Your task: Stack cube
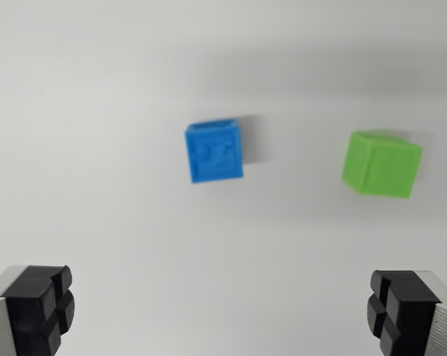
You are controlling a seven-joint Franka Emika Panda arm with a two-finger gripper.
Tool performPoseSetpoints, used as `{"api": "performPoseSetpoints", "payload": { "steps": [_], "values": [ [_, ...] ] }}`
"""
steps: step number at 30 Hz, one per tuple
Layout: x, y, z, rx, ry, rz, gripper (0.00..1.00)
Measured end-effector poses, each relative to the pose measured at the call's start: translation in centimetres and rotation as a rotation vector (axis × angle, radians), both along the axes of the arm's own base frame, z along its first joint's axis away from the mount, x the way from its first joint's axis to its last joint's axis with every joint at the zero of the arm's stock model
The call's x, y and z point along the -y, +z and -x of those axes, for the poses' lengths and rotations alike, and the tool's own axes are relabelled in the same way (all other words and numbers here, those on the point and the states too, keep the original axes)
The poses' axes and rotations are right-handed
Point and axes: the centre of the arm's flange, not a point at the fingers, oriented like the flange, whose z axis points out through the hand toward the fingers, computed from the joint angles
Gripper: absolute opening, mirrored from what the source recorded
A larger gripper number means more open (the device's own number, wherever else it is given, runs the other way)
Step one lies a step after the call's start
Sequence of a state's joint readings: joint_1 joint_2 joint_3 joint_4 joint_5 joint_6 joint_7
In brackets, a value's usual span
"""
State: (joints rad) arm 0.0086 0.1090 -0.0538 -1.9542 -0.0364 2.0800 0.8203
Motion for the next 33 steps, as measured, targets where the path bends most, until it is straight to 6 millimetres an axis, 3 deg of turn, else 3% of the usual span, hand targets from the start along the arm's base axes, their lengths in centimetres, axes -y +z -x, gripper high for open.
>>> {"api": "performPoseSetpoints", "payload": {
  "steps": [21,33],
  "values": [
    [0.1,-0.2,0.1,-0.002,-0.001,0.000,1.00],
    [1.1,-1.5,0.2,-0.004,-0.005,0.000,1.00]
  ]
}}
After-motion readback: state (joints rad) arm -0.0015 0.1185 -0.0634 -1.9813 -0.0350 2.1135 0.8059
